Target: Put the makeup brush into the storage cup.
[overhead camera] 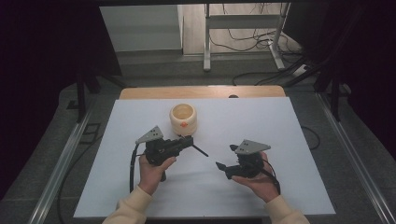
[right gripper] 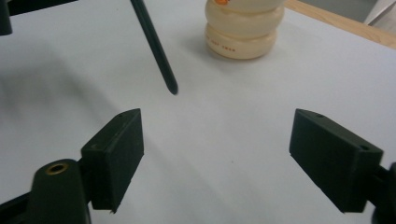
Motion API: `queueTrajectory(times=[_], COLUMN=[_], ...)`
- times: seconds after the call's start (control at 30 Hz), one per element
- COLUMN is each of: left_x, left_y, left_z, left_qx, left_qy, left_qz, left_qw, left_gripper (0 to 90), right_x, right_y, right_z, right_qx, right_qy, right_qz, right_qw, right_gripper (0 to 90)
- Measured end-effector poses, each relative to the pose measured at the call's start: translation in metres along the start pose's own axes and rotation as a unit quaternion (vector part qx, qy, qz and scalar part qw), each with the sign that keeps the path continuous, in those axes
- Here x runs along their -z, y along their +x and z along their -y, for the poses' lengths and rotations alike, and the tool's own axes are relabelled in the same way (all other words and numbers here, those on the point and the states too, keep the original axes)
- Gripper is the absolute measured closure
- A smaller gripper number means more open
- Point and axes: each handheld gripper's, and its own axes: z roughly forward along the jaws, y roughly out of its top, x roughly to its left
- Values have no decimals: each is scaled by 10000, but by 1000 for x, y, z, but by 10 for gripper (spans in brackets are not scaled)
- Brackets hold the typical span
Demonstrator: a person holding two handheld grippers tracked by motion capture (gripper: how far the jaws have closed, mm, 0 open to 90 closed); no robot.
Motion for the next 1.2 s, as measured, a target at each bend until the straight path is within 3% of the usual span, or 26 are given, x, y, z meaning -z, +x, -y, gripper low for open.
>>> queueTrajectory(times=[0.3,0.8,1.2], left_x=[6,13,18], left_y=[1,3,4], left_z=[-2,-4,-7], left_qx=[1,6,22], left_qy=[-52,-136,-212], left_qz=[-75,-128,-152], left_qw=[10000,9998,9997], left_gripper=[831,831,830], right_x=[13,39,54], right_y=[-14,-41,-55], right_z=[9,35,56], right_qx=[-193,-525,-759], right_qy=[73,116,187], right_qz=[128,514,654], right_qw=[9997,9972,9948], right_gripper=[99,86,86])
